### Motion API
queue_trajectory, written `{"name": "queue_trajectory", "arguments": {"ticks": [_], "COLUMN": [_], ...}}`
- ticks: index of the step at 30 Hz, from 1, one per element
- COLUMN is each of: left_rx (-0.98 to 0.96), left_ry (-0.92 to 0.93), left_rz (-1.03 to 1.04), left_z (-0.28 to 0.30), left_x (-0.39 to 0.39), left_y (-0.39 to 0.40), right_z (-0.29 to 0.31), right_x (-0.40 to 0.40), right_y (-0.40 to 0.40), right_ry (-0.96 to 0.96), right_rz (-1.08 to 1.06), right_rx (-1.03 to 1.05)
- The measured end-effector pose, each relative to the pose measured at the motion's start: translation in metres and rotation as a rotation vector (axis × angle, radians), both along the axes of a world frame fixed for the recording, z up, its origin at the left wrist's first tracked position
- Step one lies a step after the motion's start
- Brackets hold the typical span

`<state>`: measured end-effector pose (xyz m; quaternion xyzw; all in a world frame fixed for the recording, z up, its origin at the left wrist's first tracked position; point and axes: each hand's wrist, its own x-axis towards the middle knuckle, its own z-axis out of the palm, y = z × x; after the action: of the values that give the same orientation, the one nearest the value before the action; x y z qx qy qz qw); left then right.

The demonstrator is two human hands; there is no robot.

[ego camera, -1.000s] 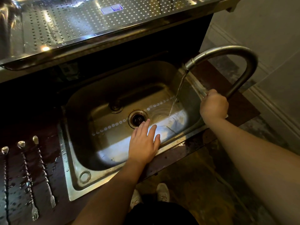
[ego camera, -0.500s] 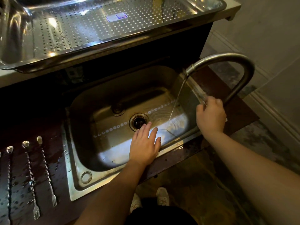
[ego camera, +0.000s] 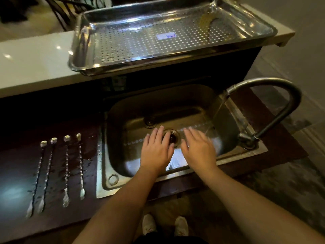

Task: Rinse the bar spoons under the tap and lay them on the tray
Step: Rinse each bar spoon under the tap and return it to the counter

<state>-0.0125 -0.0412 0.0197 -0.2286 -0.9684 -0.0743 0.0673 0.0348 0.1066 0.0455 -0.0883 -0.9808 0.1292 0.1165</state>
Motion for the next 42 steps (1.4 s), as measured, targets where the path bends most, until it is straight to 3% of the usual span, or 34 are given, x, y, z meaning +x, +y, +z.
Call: {"name": "queue_trajectory", "arguments": {"ticks": [8, 17, 23, 31, 42], "left_rx": [-0.088, -0.076, 0.154, 0.192, 0.108], "left_ry": [0.022, -0.002, -0.186, -0.502, -0.61], "left_rz": [0.242, 0.556, 0.762, 0.789, 0.632], "left_z": [0.027, 0.042, 0.03, 0.006, -0.003], "left_x": [-0.003, 0.027, 0.023, 0.001, -0.021], "left_y": [-0.082, -0.173, -0.217, -0.247, -0.263], "right_z": [0.0, 0.008, 0.006, -0.004, -0.015], "right_x": [-0.031, -0.049, -0.064, -0.087, -0.119], "right_y": [-0.043, -0.122, -0.182, -0.255, -0.336], "right_ry": [-0.077, -0.095, -0.257, -0.367, -0.481], "right_rz": [0.142, 0.265, 0.293, 0.177, 0.054], "right_rx": [0.039, -0.086, -0.283, -0.548, -0.588]}}
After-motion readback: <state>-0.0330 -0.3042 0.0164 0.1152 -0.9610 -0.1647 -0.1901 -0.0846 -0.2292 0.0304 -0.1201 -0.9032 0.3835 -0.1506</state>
